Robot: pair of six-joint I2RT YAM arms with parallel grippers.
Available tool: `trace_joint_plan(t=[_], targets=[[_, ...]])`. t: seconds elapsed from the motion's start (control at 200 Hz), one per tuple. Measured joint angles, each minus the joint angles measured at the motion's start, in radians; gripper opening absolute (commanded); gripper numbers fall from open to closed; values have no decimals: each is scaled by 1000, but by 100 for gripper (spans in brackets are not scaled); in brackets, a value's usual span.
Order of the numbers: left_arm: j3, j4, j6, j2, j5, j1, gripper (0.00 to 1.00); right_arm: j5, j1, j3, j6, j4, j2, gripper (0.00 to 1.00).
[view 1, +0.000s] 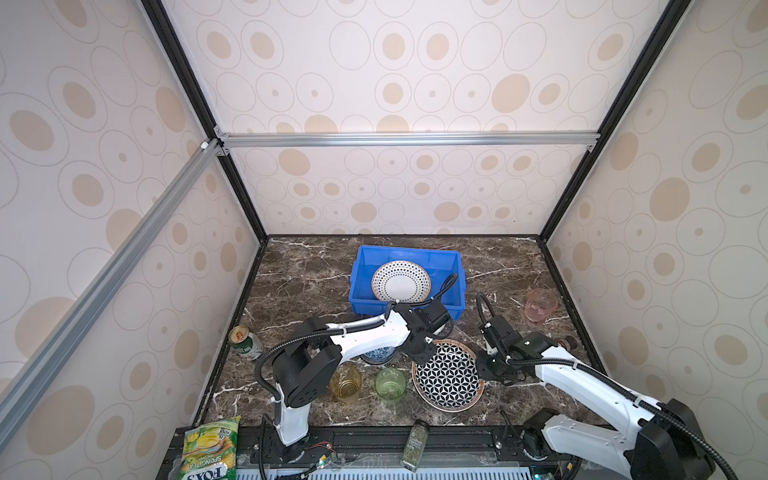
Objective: Place the mixed dishes into the plastic bin
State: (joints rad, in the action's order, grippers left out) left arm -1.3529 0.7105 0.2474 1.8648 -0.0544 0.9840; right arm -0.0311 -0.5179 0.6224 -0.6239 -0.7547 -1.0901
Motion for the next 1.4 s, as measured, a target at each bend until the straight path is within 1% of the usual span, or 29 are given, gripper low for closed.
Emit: trace_joint_plan(t=[1.401], targets=[[0, 24, 24, 0, -30, -2, 23, 9, 0, 4, 11, 22, -16, 7]])
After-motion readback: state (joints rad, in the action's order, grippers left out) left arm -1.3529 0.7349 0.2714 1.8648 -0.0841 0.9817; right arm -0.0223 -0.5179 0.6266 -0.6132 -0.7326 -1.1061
